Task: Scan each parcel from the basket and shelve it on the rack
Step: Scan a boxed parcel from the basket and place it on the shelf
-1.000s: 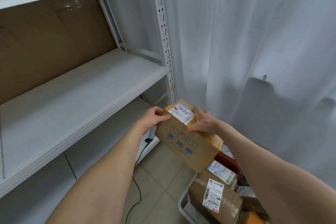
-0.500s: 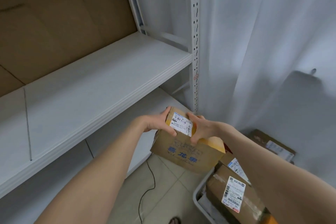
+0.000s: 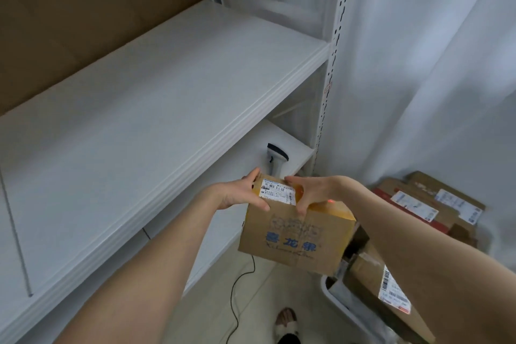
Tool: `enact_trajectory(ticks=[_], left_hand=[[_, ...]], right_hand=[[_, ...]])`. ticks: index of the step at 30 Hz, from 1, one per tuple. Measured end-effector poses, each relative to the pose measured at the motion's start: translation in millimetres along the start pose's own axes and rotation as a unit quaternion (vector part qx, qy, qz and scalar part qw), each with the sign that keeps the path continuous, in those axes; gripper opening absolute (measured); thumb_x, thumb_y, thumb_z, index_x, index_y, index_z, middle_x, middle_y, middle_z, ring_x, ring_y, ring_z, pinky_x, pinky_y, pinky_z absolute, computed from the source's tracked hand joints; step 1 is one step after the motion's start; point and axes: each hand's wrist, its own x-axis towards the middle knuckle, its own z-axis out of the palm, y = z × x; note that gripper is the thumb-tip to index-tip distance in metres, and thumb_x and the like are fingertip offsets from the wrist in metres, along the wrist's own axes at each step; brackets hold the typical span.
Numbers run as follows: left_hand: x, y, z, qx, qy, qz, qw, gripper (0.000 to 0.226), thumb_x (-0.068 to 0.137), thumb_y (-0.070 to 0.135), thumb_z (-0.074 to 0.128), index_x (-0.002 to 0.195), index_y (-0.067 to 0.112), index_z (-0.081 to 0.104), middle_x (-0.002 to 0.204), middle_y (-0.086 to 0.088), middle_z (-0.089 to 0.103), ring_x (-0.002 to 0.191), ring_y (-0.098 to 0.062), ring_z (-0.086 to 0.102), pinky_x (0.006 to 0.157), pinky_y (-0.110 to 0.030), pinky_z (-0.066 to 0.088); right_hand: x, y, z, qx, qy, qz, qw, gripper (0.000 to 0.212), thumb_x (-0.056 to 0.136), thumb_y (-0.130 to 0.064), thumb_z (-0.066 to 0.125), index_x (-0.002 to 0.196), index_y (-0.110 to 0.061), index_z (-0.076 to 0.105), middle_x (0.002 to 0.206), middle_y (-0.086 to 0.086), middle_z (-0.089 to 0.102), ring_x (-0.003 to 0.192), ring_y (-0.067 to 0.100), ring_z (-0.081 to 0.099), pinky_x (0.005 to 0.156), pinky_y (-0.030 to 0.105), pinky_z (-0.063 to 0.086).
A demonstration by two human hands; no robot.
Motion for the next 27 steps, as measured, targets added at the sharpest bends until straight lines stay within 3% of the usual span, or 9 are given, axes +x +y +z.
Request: enact_trajectory(ticks=[2, 7, 10, 12, 16, 20, 24, 27], left_hand=[[9, -6, -1, -0.015, 0.008, 0.012, 1.000, 0.116, 0.070, 0.009, 0.080, 0.152, 0.035, 0.001, 0.148, -0.006, 0.031, 0.133, -0.025, 0.035, 0.116, -0.042, 0.025], [31, -25, 0, -0.059, 0.055, 0.010, 0.997, 0.103, 0.053, 0.030, 0.079, 0.140, 0.040, 0.025, 0.135, -0.002, 0.041, 0.122, -0.022, 0.043, 0.100, -0.037, 0.041], [44, -43, -3, -0.077, 0.143, 0.003, 0.987, 0.099, 0.054, 0.033, 0.081, 0.138, 0.038, 0.029, 0.128, 0.000, 0.036, 0.112, -0.015, 0.044, 0.082, -0.024, 0.039], [52, -57, -6, -0.071, 0.205, 0.002, 0.976, 0.091, 0.057, 0.033, 0.083, 0.131, 0.040, 0.031, 0.121, 0.003, 0.030, 0.103, -0.010, 0.042, 0.079, -0.021, 0.040], [69, -83, -8, -0.075, 0.312, 0.007, 0.947, 0.082, 0.056, 0.033, 0.085, 0.119, 0.043, 0.033, 0.117, 0.006, 0.023, 0.104, -0.012, 0.042, 0.088, -0.025, 0.042], [87, -104, -14, -0.080, 0.431, 0.025, 0.899, 0.092, 0.055, 0.031, 0.088, 0.133, 0.032, 0.038, 0.132, 0.001, 0.021, 0.107, -0.010, 0.039, 0.094, -0.019, 0.035], [116, -124, -19, -0.084, 0.503, 0.048, 0.859, 0.102, 0.057, 0.032, 0.088, 0.142, 0.026, 0.033, 0.140, -0.005, 0.018, 0.126, -0.019, 0.036, 0.101, -0.020, 0.031], [144, -135, -20, -0.098, 0.547, 0.062, 0.829, 0.109, 0.057, 0.034, 0.089, 0.146, 0.023, 0.029, 0.144, -0.009, 0.017, 0.132, -0.023, 0.034, 0.104, -0.021, 0.030]], right_hand=[[11, 2, 0, 0.012, -0.011, 0.012, 1.000, 0.103, 0.069, -0.020, 0.079, 0.148, -0.041, 0.017, 0.146, 0.001, 0.039, 0.123, 0.029, 0.045, 0.099, 0.047, 0.044], [37, 12, 3, 0.047, 0.015, 0.025, 0.998, 0.105, 0.077, -0.024, 0.071, 0.156, -0.032, 0.002, 0.157, 0.002, 0.028, 0.139, 0.030, 0.034, 0.102, 0.041, 0.036], [55, 21, 5, 0.087, 0.146, 0.001, 0.986, 0.091, 0.083, -0.041, 0.068, 0.156, -0.025, 0.017, 0.160, 0.003, 0.025, 0.146, 0.028, 0.023, 0.118, 0.047, 0.023], [67, 30, 5, 0.107, 0.246, 0.031, 0.963, 0.086, 0.084, -0.058, 0.062, 0.154, -0.024, 0.025, 0.159, 0.008, 0.019, 0.144, 0.034, 0.026, 0.116, 0.054, 0.027], [102, 42, 11, 0.174, 0.279, 0.052, 0.943, 0.069, 0.095, -0.049, 0.052, 0.150, -0.012, 0.033, 0.152, 0.017, 0.032, 0.131, 0.035, 0.044, 0.105, 0.041, 0.041], [150, 43, 19, 0.211, 0.314, 0.060, 0.924, 0.052, 0.096, -0.037, 0.049, 0.139, -0.008, 0.049, 0.138, 0.016, 0.051, 0.120, 0.031, 0.054, 0.091, 0.034, 0.046], [199, 48, 26, 0.231, 0.331, 0.073, 0.912, 0.057, 0.097, -0.034, 0.052, 0.145, -0.006, 0.039, 0.146, 0.013, 0.044, 0.128, 0.029, 0.048, 0.095, 0.034, 0.041], [236, 53, 27, 0.248, 0.336, 0.078, 0.905, 0.061, 0.094, -0.033, 0.059, 0.143, -0.003, 0.038, 0.138, 0.015, 0.050, 0.116, 0.031, 0.054, 0.079, 0.032, 0.041]])
